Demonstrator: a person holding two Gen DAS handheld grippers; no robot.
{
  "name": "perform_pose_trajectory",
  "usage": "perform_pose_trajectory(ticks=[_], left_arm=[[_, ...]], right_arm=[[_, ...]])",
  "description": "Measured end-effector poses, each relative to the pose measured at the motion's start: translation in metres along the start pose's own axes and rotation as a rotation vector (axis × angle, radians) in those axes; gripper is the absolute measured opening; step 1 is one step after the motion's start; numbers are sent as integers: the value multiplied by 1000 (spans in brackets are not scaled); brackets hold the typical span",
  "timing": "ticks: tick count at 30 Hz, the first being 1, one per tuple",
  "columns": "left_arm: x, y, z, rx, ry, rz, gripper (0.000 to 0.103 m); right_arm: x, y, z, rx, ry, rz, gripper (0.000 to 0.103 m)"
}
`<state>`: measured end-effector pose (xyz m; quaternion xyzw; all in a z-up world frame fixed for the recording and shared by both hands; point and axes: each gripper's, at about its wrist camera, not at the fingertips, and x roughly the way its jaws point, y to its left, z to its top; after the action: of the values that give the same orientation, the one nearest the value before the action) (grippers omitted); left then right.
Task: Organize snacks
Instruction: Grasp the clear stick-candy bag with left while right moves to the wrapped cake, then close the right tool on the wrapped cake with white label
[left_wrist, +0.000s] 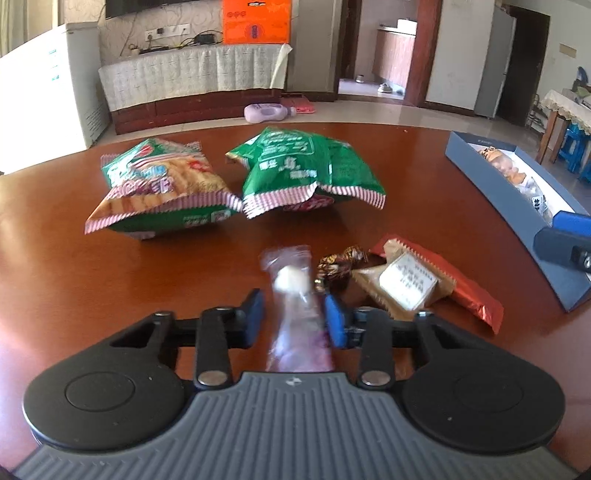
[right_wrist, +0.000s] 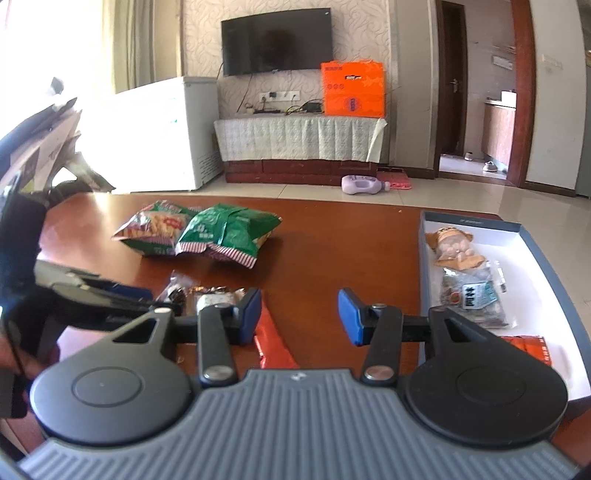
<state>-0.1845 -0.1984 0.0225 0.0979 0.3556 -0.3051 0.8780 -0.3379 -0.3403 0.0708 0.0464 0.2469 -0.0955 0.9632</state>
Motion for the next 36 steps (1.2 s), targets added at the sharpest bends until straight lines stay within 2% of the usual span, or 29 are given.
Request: perform_pose_trajectory(ticks=[3, 7, 14, 22, 28, 31, 33, 36], left_arm=[[2, 1, 1, -3, 4, -9, 24], [-1, 13, 1, -50, 16, 5, 20], [-10, 34, -4, -105, 17, 21, 20], [-12, 45, -11, -151, 37, 10, 20], [-13, 55, -13, -168, 37, 19, 20], [-13, 57, -13, -182, 36, 23, 20], [-12, 55, -13, -173, 36, 27, 20], [-12, 55, -14, -168, 36, 22, 20]], right_arm=[[8, 7, 0, -13, 15, 12, 49], [17, 23, 0, -46, 31, 53, 49], [40, 57, -1, -122, 73, 102, 49], [71, 63, -4, -105, 138, 75, 49], [57, 70, -8, -130, 129, 165, 49], [55, 70, -7, -111, 125, 155, 49], [60, 70, -8, -91, 147, 128, 60], [65, 76, -11, -120, 179, 113, 69]])
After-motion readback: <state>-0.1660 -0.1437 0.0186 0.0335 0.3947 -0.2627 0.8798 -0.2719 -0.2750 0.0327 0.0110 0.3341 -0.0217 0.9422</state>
